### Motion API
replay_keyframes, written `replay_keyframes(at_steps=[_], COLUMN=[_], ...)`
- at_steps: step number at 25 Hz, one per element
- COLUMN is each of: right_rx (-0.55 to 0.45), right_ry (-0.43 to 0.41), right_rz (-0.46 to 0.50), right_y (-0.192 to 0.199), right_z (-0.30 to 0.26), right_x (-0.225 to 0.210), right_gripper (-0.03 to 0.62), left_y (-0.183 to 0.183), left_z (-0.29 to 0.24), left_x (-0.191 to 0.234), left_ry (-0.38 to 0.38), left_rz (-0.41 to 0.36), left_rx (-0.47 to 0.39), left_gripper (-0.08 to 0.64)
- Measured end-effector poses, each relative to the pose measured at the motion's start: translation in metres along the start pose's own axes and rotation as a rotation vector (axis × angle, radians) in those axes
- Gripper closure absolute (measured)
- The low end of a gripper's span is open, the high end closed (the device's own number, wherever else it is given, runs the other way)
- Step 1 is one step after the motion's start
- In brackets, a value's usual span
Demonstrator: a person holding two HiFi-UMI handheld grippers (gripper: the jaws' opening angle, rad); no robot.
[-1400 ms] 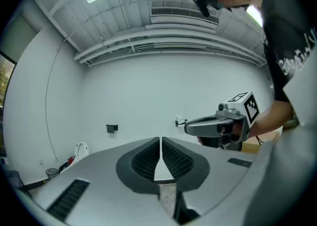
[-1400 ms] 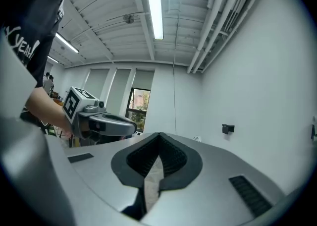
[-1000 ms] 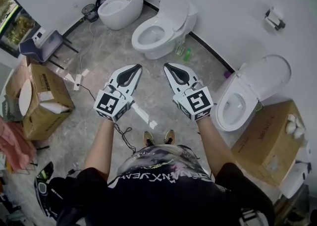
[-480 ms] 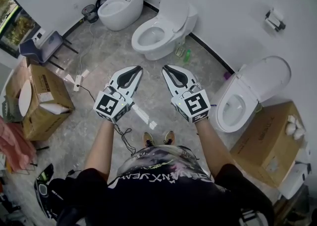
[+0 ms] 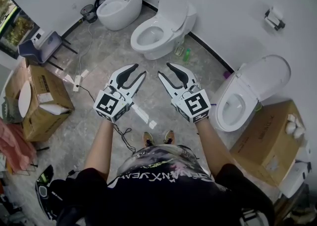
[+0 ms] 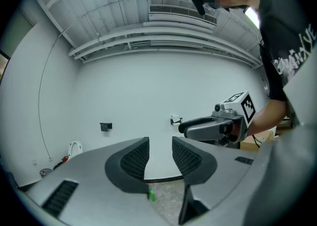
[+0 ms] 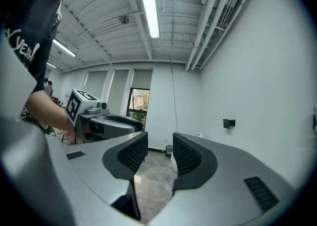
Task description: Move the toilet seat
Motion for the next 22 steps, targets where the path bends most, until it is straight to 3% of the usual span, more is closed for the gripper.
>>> replay_keyframes(at_steps=[5,14,19,22], right_rx=[-0.013,0.015,0.034,0.038], right_ry=[-0.013,-0.050,-0.062,-0.065], right_rz=[-0.015,-0.024,-0.014,-0.010], right_y=[0.002,0.007,0.010,0.011], right_z=[0.004,0.000,-0.002,0.000], right_x=[-0.001,-0.003,-0.001,-0.001], right_gripper=[0.417,0.178,0.050,0.008], left_y=[0.001,0.008,0.011,0.014], left_z=[0.000,0.002,0.007,0.005], left_x=[-0.002,0.004,0.003,0.000], left_ry=[-0.001,-0.033,0.015,0.024], left_rz=[-0.011,0.005,0.032,0.012], left_rx=[0.007,0.030,-0.004,0.026], left_gripper=[0.343,0.195,0.098,0.070])
Point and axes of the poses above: the fingertips, and each gripper's own axes: z backward along the fingers, x to its left, y out of its underside, the point moved 7 cm from there along z, backward along the fingers, and after that the axes turned 11 degrees about x, right-handed, at the moved point
